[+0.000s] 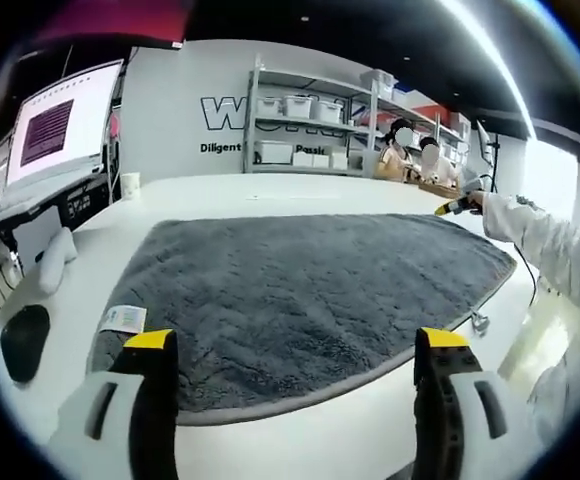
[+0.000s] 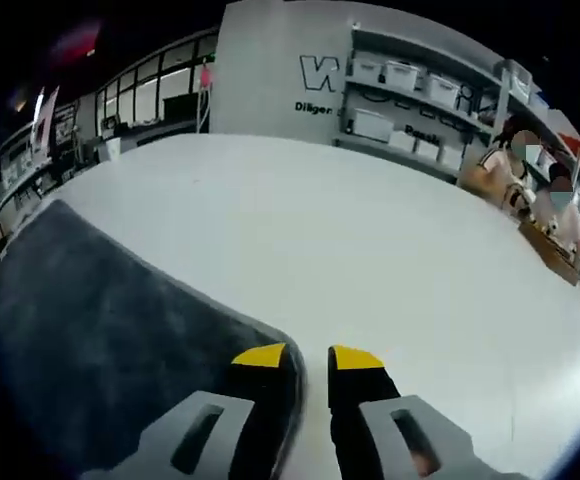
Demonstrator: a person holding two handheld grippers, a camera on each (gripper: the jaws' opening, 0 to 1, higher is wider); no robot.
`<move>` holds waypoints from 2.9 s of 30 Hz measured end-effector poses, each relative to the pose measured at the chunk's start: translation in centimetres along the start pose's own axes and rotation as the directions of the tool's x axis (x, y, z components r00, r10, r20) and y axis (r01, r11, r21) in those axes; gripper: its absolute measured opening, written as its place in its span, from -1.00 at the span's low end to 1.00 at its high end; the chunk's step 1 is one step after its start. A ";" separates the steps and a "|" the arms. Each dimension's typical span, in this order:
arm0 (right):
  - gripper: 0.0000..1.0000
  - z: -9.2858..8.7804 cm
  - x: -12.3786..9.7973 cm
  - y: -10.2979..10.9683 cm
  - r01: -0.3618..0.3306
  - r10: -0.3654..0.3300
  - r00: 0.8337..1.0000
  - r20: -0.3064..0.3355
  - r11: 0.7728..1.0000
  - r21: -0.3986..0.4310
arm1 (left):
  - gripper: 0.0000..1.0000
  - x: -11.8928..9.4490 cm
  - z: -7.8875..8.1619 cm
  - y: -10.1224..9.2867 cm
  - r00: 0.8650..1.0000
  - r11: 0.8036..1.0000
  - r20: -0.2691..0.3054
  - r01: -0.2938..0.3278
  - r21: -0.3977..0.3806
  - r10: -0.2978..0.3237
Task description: Open the folded towel by lifting each exposed corner and separating the folded layers until the towel lies flat within the target outline without major curled edges
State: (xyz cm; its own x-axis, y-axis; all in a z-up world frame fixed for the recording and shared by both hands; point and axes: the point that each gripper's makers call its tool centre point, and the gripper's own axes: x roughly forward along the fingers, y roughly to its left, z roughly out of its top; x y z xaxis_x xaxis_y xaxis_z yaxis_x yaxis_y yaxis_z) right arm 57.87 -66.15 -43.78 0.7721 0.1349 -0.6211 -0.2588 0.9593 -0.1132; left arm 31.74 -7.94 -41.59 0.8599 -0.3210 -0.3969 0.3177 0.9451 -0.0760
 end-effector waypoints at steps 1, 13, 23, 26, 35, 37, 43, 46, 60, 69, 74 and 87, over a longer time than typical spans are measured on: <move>-0.87 -0.1 0.1 0.0 -0.002 0.002 1.000 -0.001 1.000 0.001 | 0.94 0.0 0.0 0.1 1.000 1.000 0.000 -0.003 -0.001 0.003; -1.00 -0.2 0.6 0.5 -0.022 0.022 1.000 -0.007 0.999 -0.026 | 0.92 0.3 -0.3 0.0 1.000 1.000 -0.014 -0.004 -0.002 0.004; -1.00 0.1 1.0 -0.1 0.018 -0.020 0.999 -0.025 0.996 -0.082 | 0.91 0.3 -0.3 0.1 1.000 1.000 -0.015 -0.007 0.000 0.007; -1.00 0.1 1.1 -0.2 0.030 -0.033 0.999 -0.029 0.995 -0.093 | 0.90 0.3 -0.4 0.2 1.000 1.000 -0.015 -0.009 0.000 0.009; -1.00 0.2 1.2 -0.2 0.055 -0.060 0.998 -0.036 0.989 -0.137 | 0.89 0.6 -0.8 0.2 1.000 1.000 -0.024 -0.005 -0.004 0.005; -1.00 0.2 1.2 -0.3 0.058 -0.064 0.997 -0.038 0.988 -0.143 | 0.89 0.7 -0.8 0.3 1.000 1.000 -0.024 -0.006 -0.006 0.006; -1.00 0.2 1.2 -0.4 0.076 -0.084 0.996 -0.042 0.983 -0.168 | 0.89 0.6 -0.6 0.3 1.000 1.000 -0.014 -0.005 -0.006 0.004; -0.94 0.3 1.1 -0.7 0.099 -0.108 0.993 -0.042 0.979 -0.179 | 0.90 0.5 -0.4 0.4 1.000 1.000 -0.007 -0.004 -0.006 0.004; 0.01 1.4 -3.7 -3.2 0.268 -0.271 0.962 -0.024 0.959 -0.090 | 0.90 0.4 -0.1 1.1 1.000 1.000 -0.002 -0.015 -0.013 0.015; 0.53 0.5 -8.0 -0.7 0.200 -0.200 0.980 -0.013 0.980 0.005 | 0.91 0.1 0.5 1.8 1.000 1.000 0.015 -0.024 -0.014 0.024; 0.77 -0.1 -10.3 1.4 0.153 -0.153 0.988 0.015 0.988 0.026 | 0.91 0.0 1.0 2.1 0.999 1.000 0.031 -0.026 -0.015 0.026; 0.98 -2.6 -16.1 7.7 0.033 -0.035 0.996 0.077 0.999 0.019 | 0.91 0.4 1.6 2.3 0.999 1.000 0.045 -0.021 -0.017 0.022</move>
State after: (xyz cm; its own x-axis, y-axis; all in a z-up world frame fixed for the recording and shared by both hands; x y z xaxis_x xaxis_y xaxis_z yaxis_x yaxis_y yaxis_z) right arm 41.95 -61.61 -36.70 0.8232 0.1206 -0.5548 -0.2219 0.9678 -0.1190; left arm 33.40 -6.00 -40.48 0.8837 -0.3028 -0.3569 0.2928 0.9525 -0.0833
